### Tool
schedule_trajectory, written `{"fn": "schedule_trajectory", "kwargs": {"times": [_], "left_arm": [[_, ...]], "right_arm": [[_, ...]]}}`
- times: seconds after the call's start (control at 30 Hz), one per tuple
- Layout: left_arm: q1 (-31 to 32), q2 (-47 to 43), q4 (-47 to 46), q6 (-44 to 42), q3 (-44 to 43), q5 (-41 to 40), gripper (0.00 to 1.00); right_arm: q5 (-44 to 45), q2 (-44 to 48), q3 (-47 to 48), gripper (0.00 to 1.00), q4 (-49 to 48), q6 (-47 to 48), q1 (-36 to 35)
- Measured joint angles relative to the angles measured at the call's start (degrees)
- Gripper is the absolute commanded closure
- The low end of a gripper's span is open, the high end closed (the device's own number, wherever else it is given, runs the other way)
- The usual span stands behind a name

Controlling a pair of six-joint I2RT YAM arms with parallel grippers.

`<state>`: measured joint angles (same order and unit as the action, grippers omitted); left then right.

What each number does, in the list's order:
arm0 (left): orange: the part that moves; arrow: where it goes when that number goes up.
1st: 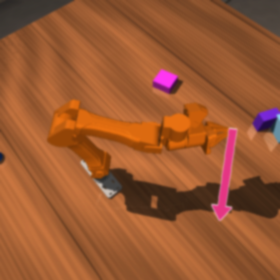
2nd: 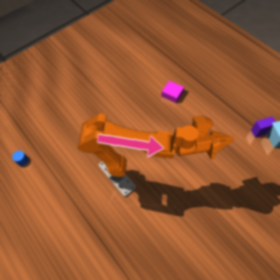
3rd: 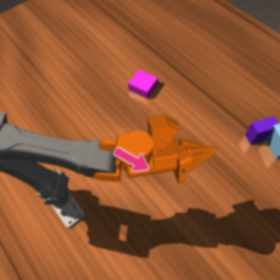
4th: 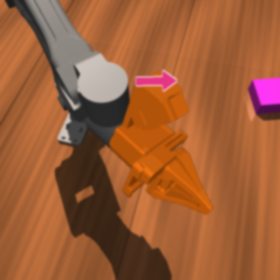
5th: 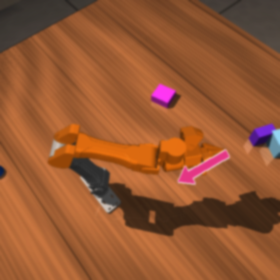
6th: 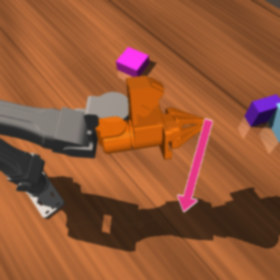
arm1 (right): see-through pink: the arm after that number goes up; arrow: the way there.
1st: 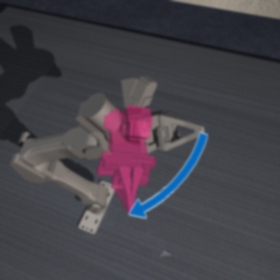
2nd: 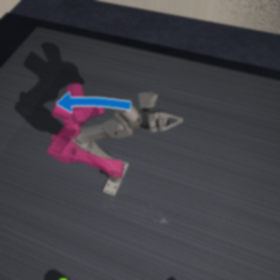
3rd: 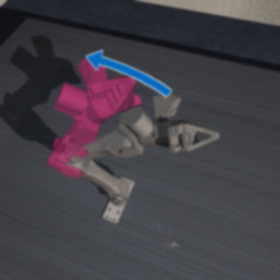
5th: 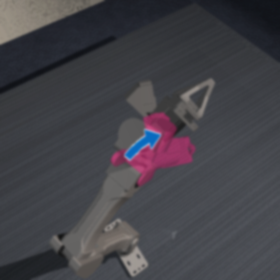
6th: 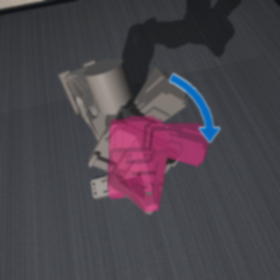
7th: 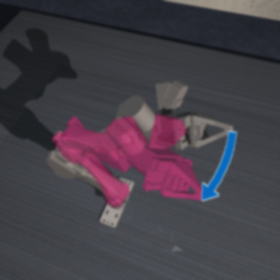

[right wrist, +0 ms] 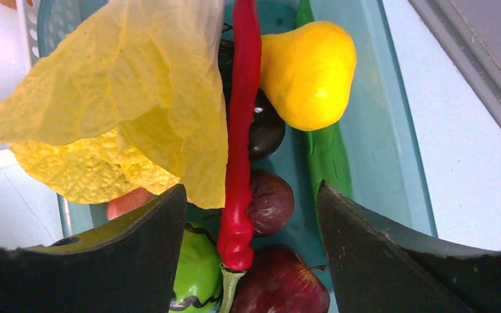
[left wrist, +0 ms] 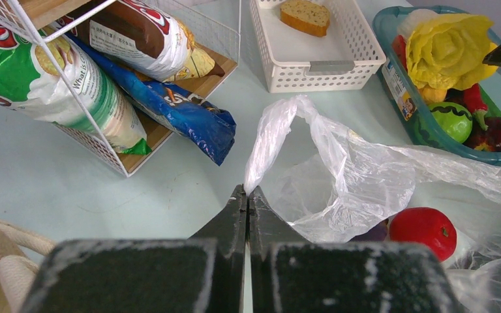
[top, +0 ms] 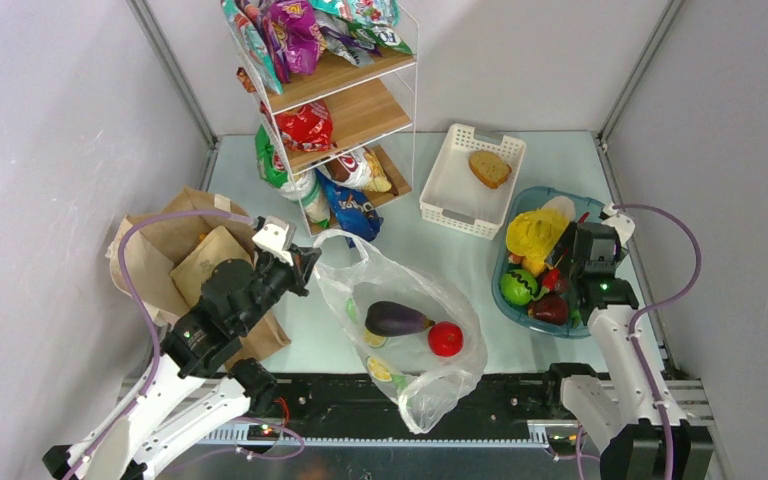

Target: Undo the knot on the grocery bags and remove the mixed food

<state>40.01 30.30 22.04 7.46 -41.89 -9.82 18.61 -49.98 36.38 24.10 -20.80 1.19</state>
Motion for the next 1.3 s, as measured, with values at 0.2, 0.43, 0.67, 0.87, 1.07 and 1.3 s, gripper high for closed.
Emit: {"fn": "schedule_trajectory", "kwargs": {"times": [0.2, 0.43, 0.67, 0.87, 1.07, 1.3], "left_arm": [[0.00, 0.00, 0.00, 0.00, 0.00, 0.04, 1.00], [0.00, 0.07, -0.02, 0.00, 0.00, 0.48, 1.00], [0.00, 0.07, -0.02, 0.00, 0.00, 1.11, 1.00], [0.00, 0.07, -0.02, -0.02, 0.00, 1.11, 1.00], [0.00, 0.09, -0.02, -0.02, 0.00, 1.14, 1.00], [0.00, 0.09, -0.02, 0.00, 0.00, 1.33, 1.00]], "right_arm": [[1.07, 4.55, 0.00, 0.17, 0.79, 0.02, -0.15], [-1.55, 16.41, 0.00, 0.21, 1.70, -0.46, -9.53], [-12.70, 19.50, 1.53, 0.26, 1.81, -2.95, -23.06], [-25.29, 18.45, 2.32, 0.31, -1.84, -5.01, -36.09], [-26.56, 11.17, 8.00, 0.35, -5.44, -4.90, -54.58], [-19.56, -2.62, 16.85, 0.38, -4.48, -2.25, -70.44]]}}
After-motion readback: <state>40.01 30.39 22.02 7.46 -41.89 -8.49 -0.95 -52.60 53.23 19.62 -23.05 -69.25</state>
